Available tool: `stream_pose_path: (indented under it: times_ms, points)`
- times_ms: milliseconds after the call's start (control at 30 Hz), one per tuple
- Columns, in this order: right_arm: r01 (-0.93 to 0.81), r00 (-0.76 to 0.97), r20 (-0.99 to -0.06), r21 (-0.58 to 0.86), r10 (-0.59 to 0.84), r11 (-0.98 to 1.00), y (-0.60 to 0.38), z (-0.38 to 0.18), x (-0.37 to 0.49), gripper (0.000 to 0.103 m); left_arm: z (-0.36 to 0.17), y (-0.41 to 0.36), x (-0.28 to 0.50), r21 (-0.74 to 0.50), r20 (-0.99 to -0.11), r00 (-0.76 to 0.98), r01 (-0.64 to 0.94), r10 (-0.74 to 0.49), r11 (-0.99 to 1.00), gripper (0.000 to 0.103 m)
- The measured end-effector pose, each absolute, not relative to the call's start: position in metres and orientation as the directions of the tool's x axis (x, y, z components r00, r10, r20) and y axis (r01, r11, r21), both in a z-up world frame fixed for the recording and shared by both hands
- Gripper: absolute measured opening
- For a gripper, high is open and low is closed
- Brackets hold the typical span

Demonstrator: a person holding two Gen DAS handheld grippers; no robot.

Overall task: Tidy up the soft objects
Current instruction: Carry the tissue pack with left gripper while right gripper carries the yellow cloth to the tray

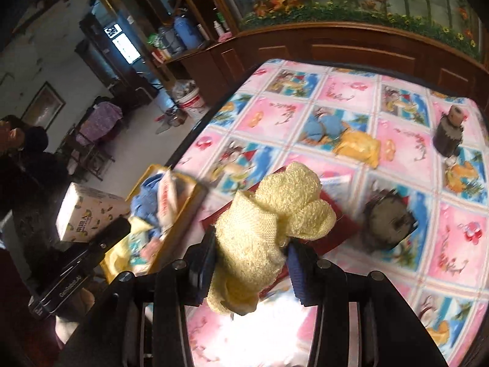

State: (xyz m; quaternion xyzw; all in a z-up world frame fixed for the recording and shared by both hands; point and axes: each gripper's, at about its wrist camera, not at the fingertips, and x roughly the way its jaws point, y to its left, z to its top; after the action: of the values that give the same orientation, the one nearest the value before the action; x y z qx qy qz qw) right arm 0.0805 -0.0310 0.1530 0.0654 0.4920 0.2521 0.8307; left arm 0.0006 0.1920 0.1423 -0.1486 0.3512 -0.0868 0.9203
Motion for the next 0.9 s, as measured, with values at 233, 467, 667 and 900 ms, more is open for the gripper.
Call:
stream_pose_path:
  times_ms: [233,467,667,900]
  points:
    - [-0.415,0.331,-0.762,0.412,0.557,0.811,0.003,0.14,0.041,0.043,0.133,0.211,-0.038,-0.262,-0.625,0.77,-0.054,-0.127,0.964,0.026]
    - [-0.479,0.299,-0.757,0.407,0.581,0.778,0.045,0.131,0.015,0.043,0.12,0.235,-0.059,-0.155,-0.623,0.78,-0.185,0.049,0.97,0.026]
    - [-0.516,0.277,-0.758,0.402,0.591,0.757,0.075,0.125,0.004,0.043,0.115,0.249,-0.068,-0.09,-0.613,0.779,-0.235,0.132,0.968,0.026]
    - [-0.53,0.25,-0.765,0.405,0.593,0.745,0.097,0.116,0.01,0.044,0.112,0.253,-0.071,-0.077,-0.614,0.776,-0.243,0.146,0.967,0.027]
